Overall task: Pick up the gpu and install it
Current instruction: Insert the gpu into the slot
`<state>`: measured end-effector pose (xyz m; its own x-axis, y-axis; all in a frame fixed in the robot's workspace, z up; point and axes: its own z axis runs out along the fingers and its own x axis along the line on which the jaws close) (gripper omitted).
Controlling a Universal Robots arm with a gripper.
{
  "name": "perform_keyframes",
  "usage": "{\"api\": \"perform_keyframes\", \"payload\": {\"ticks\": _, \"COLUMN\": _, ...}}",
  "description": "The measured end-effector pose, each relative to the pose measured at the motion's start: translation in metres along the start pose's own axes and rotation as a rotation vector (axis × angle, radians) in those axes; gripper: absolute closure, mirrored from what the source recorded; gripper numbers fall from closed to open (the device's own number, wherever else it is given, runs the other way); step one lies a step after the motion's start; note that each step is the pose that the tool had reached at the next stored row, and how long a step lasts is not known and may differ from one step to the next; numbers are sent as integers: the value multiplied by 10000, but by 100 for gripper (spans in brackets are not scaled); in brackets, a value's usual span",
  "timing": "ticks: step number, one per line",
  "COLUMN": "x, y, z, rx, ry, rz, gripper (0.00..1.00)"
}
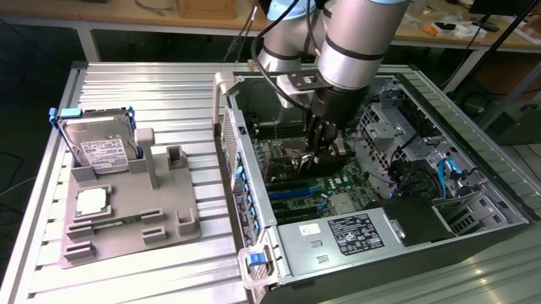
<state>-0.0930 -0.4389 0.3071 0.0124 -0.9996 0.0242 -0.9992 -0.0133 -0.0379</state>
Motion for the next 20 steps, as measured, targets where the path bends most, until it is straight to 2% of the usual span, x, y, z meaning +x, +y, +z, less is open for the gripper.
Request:
{"api": "perform_keyframes", "payload": {"ticks": 1, "x": 10, "y": 7, "z": 112, "rx": -145, "ry": -36, "rz": 32, "gripper": 73}}
{"api": "perform_keyframes", "payload": {"ticks": 2, "x": 92, "y": 90, "z": 125, "rx": -140, "ry": -123, "rz": 34, "gripper": 73}}
{"api": "perform_keyframes", "payload": {"ticks": 3, "x": 115, "y": 118, "z": 135, "rx": -140, "ry": -152, "rz": 35, "gripper": 73}}
{"api": "perform_keyframes", "payload": {"ticks": 5, "x": 127, "y": 124, "z": 191, "rx": -140, "ry": -157, "rz": 37, "gripper": 73}}
{"api": "perform_keyframes", "payload": {"ticks": 6, "x": 127, "y": 209, "z": 207, "rx": -139, "ry": -186, "rz": 36, "gripper": 73}}
{"api": "perform_keyframes", "payload": {"ticks": 7, "x": 139, "y": 230, "z": 233, "rx": -140, "ry": -207, "rz": 36, "gripper": 73}}
{"api": "perform_keyframes", "payload": {"ticks": 11, "x": 170, "y": 225, "z": 273, "rx": -163, "ry": -249, "rz": 46, "gripper": 73}}
{"api": "perform_keyframes", "payload": {"ticks": 16, "x": 186, "y": 171, "z": 296, "rx": -218, "ry": -335, "rz": 70, "gripper": 73}}
{"api": "perform_keyframes", "payload": {"ticks": 20, "x": 186, "y": 168, "z": 297, "rx": -224, "ry": -339, "rz": 75, "gripper": 73}}
